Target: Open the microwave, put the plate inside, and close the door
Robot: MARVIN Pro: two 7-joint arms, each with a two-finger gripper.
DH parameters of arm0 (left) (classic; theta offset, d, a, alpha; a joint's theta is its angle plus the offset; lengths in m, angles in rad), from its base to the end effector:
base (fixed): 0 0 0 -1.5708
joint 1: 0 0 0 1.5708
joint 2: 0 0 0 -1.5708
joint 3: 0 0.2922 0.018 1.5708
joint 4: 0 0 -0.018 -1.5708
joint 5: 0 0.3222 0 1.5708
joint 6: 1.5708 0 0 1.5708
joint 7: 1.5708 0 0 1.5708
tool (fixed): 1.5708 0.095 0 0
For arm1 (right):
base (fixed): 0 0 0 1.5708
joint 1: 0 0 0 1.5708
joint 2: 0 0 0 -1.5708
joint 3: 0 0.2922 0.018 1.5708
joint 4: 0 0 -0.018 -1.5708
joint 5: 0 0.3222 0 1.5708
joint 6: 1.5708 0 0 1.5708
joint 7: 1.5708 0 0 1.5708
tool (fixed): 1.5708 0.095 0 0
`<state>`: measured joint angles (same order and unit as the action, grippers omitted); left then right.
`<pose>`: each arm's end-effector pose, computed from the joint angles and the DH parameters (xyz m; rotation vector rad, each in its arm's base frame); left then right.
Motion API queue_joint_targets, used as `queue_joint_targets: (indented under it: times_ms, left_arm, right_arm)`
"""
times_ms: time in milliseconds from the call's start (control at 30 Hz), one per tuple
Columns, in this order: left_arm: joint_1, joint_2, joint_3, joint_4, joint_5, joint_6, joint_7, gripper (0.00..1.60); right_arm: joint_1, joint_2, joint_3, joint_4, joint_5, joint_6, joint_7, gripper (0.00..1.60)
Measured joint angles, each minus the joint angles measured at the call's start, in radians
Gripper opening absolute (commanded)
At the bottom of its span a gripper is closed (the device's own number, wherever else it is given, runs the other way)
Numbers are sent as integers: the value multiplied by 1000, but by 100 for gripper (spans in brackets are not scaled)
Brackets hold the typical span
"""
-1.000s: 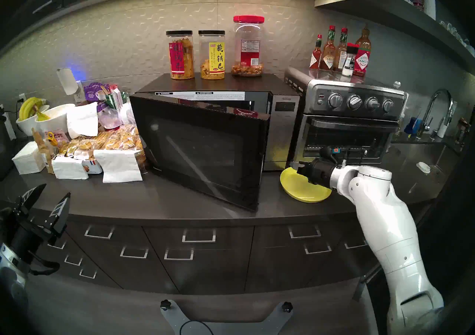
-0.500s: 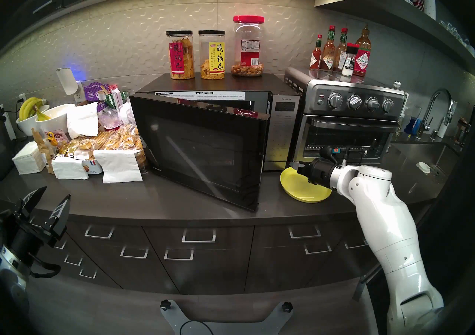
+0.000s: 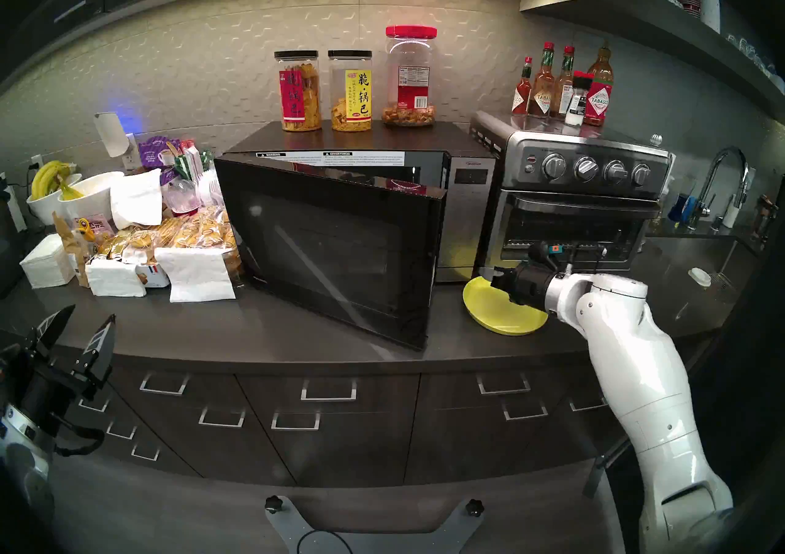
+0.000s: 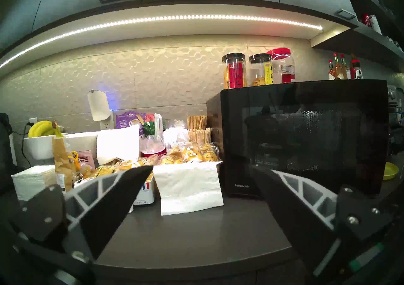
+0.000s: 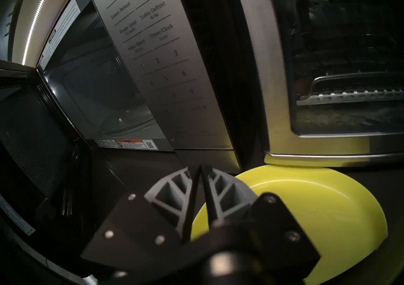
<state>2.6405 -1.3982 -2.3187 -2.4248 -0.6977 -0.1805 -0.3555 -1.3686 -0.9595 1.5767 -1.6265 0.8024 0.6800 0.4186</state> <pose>0.1518 0.1691 -0.1589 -2.0502 0.1210 -2.3521 0.4572 -0.1193 -0.1932 -2.1593 -0.2555 -1.4270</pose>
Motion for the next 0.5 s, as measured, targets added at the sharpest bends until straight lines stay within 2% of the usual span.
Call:
queue_joint_targets:
  times_ms: [500]
  left_arm:
    - [-14,-7,-1,0,7,4,7,160]
  right_arm:
    - [0,-1,1,0,-1,0,0,61]
